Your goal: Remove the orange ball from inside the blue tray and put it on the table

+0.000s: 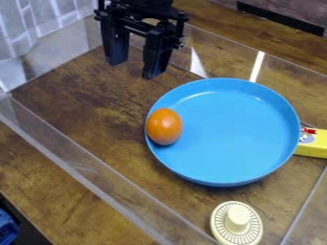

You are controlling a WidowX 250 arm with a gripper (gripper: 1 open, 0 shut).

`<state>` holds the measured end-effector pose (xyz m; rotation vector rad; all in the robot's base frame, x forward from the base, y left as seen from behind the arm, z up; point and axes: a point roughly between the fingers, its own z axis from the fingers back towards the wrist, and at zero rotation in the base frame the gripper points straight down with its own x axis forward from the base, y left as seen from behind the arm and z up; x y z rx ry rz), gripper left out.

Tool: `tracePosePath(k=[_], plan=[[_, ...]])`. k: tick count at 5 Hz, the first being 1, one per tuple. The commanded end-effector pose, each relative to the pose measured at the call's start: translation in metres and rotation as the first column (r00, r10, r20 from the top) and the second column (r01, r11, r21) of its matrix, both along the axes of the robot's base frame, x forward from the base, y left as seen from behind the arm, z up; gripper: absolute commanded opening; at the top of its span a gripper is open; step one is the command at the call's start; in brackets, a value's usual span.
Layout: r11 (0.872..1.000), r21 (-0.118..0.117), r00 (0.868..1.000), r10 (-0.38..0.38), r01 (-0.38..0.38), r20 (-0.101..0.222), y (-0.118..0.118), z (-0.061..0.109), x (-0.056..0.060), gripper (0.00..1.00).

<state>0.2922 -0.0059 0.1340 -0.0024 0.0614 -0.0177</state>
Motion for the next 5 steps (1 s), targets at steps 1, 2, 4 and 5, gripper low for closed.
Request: tracePosePath(k=[1,2,4,5], plan=[[1.0,-0.003,1.0,0.0,0.0,-0.009,-0.005,-0.006,0.0,1.0],[1.0,-0.006,1.0,0.003,-0.003,-0.016,-0.011,-0.012,-0.001,1.0],[1.0,-0.011,1.0,0.012,-0.012,-0.016,-0.023,-0.022,0.001,1.0],[1.0,-0.014,1.0,0.015,-0.015,-0.016,-0.029,-0.028,0.003,1.0]])
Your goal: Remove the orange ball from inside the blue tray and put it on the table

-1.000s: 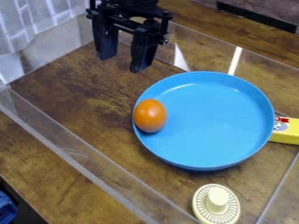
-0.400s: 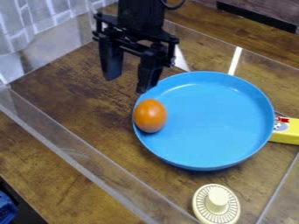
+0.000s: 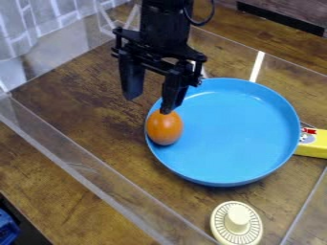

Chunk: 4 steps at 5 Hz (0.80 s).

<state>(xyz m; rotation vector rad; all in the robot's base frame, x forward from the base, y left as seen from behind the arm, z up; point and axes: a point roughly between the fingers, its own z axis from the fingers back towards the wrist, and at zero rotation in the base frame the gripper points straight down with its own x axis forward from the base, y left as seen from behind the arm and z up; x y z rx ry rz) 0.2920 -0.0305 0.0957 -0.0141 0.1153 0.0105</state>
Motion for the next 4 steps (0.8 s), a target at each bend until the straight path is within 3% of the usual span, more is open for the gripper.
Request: tracePosePath(k=[1,4], plan=[[1.0,-0.004,0.999,-0.01,0.01,0.041,-0.009,0.005,0.007,1.0],[1.0,-0.009,0.999,-0.017,0.018,0.041,-0.019,-0.012,0.018,1.0]])
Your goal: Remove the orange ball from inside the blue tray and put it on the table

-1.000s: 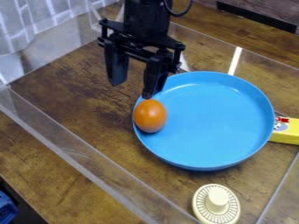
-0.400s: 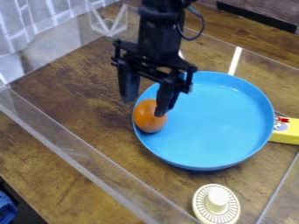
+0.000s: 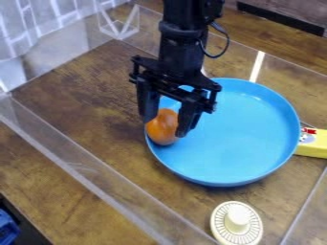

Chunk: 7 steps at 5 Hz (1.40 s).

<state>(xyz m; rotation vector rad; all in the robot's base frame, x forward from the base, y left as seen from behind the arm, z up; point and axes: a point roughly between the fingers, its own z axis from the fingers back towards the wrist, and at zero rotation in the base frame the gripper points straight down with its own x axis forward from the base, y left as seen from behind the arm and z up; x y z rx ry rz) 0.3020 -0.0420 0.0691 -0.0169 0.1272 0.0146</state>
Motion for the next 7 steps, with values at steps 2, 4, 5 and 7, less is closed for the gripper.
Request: tracePosePath(k=[2,4,5,7], plan=[[0.999,-0.021,0.998,-0.04,0.041,0.044,-0.008,0.0165,0.0094,1.0],[0.998,-0.034,0.998,-0.054,0.056,0.035,-0.0071,0.0196,0.0088,1.0],[0.997,-0.042,0.998,-0.061,0.062,0.032,-0.0061,0.0205,0.008,1.0],[0.996,-0.056,0.997,-0.074,0.076,0.024,-0.0037,0.0229,0.0064,1.0]])
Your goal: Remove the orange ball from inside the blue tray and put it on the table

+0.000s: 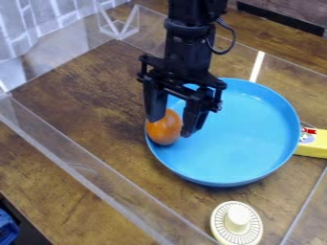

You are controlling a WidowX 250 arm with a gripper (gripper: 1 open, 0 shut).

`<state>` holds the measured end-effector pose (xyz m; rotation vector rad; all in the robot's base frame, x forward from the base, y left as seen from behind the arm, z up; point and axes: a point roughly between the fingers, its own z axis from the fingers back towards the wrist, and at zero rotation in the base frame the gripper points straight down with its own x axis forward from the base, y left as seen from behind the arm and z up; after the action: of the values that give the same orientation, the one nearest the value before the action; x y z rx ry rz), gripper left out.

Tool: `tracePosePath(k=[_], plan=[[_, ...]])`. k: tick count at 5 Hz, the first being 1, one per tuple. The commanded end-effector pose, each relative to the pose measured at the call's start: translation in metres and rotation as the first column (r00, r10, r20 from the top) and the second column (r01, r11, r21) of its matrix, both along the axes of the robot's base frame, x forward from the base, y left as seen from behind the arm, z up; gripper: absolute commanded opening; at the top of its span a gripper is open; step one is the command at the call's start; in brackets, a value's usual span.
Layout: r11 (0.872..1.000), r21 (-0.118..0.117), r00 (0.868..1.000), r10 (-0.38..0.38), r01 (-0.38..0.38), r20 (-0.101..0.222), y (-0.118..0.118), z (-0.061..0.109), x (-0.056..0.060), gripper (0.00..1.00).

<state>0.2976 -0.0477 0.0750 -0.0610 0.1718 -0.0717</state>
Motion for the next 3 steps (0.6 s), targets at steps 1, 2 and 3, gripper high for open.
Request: tracePosePath(k=[1,2,3], plan=[[1.0,-0.016,0.998,0.005,-0.004,0.06,0.0032,0.0182,0.0104,1.0],[1.0,-0.022,0.998,-0.001,0.002,0.056,0.0047,0.0198,0.0103,1.0],[1.0,-0.026,0.999,-0.007,0.008,0.052,0.0064,0.0205,0.0096,1.0]])
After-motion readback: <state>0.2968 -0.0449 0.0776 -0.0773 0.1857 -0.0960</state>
